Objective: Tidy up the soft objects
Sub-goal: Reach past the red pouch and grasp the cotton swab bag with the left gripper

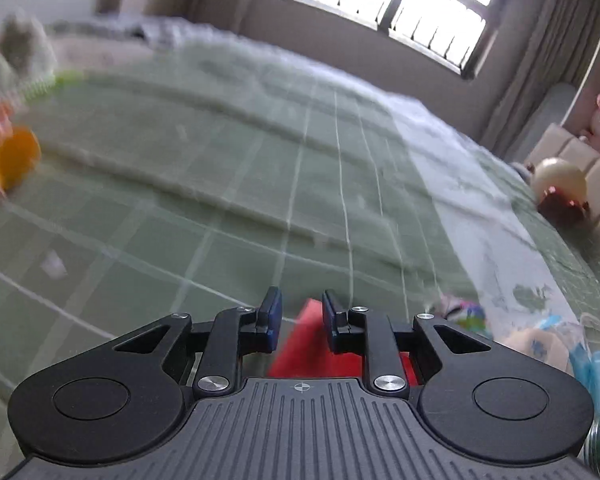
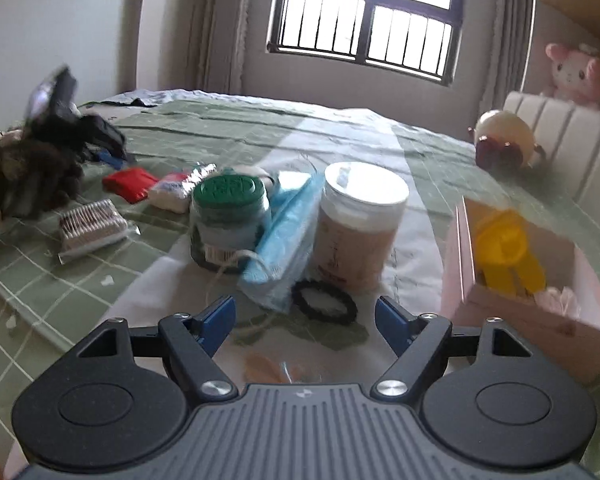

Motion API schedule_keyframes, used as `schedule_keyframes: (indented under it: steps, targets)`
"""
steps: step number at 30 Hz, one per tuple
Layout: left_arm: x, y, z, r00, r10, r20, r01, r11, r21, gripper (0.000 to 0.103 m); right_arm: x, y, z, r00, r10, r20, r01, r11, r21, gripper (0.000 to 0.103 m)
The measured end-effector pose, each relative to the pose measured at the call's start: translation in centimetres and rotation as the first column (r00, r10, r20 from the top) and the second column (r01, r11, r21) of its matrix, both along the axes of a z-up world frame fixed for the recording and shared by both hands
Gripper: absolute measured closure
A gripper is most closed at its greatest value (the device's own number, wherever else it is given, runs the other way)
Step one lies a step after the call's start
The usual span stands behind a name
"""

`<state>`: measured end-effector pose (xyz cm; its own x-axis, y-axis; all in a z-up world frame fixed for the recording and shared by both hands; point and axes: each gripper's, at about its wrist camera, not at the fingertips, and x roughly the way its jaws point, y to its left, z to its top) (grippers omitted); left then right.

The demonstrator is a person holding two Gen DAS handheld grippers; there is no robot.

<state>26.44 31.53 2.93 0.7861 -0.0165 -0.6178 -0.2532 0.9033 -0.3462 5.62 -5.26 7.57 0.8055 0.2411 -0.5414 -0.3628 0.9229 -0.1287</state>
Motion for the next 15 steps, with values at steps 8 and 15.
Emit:
schedule_keyframes:
  steps: [8,15]
  targets:
    - [-5.4,-3.5,-1.0,0.975,-0.222,0.019,0.222,0.960,-0.171,0.078,1.3,0.7,-0.3,1.000,0.001,-0.022,0.000,0.999,0.046,0.025]
    - [-12.1,-3.7,-0.8,0.971,-0.228,0.075,0.240,0.924,-0.296,0.077,0.2,1.7,-1.4,0.998,0.044,-0.044,-0.043,0.999,0.023,0.025]
